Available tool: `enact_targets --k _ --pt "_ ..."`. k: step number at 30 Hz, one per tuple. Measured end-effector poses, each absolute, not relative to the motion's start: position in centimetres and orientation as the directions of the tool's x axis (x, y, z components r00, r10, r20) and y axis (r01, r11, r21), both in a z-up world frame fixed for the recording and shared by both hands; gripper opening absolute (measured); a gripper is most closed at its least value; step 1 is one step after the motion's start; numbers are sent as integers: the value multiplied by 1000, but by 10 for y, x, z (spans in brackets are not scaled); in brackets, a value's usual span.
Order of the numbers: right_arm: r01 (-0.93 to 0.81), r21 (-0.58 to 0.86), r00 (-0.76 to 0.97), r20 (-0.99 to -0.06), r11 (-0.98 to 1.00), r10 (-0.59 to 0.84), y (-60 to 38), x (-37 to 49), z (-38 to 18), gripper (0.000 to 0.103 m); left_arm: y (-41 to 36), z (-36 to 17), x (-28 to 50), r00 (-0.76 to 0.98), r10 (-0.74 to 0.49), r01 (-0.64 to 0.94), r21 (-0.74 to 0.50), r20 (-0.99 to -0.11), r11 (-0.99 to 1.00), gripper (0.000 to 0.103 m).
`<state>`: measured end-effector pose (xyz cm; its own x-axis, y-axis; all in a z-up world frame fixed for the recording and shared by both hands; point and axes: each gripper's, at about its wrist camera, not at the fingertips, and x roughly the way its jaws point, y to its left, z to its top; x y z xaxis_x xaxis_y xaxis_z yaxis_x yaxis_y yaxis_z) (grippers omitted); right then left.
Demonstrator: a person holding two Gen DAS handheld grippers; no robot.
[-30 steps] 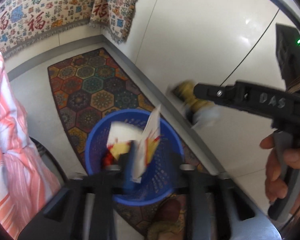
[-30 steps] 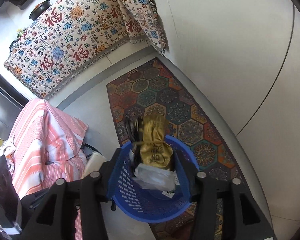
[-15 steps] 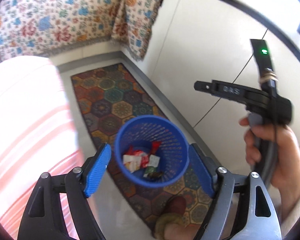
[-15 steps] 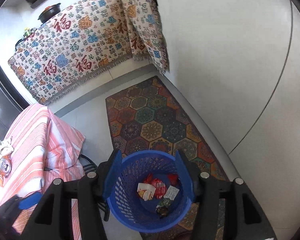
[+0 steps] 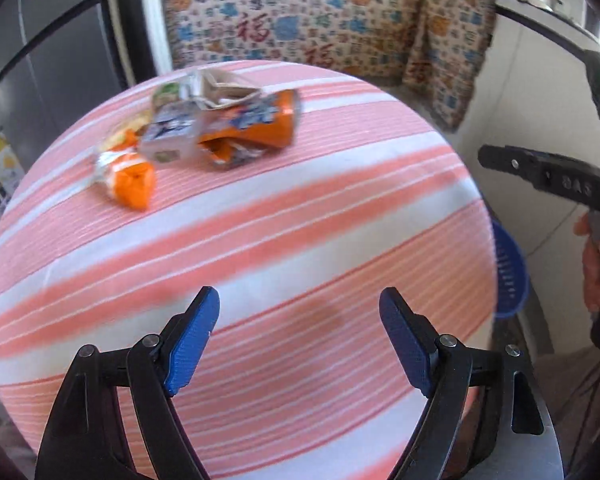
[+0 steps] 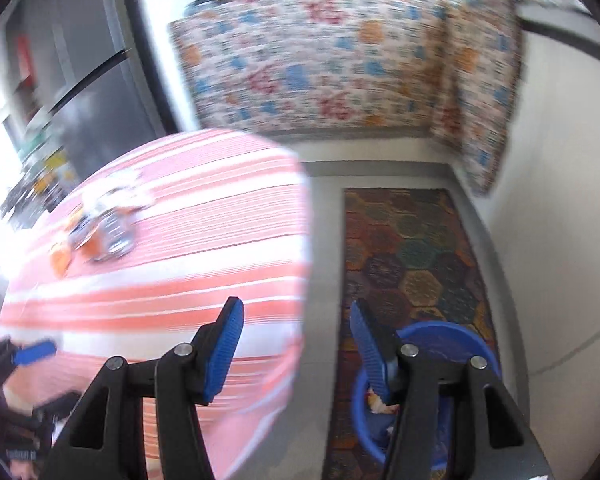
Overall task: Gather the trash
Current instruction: 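Move both tools back over the table toward the remaining trash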
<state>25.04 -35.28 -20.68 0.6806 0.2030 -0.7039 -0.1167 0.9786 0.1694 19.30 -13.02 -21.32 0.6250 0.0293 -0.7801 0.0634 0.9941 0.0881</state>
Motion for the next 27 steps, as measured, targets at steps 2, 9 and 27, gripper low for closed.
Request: enact_targets --k 2,9,27 --pt "-220 140 662 -705 965 253 -308 246 -206 56 -107 -214 196 630 74 11 103 -773 995 83" --pt "-374 45 607 -743 926 281 -220 245 -225 57 -47 -225 209 611 163 -115 117 -775 986 83" --pt "-311 37 623 -747 950 233 -180 275 -245 79 -15 -229 224 601 160 -146 89 -783 985 103"
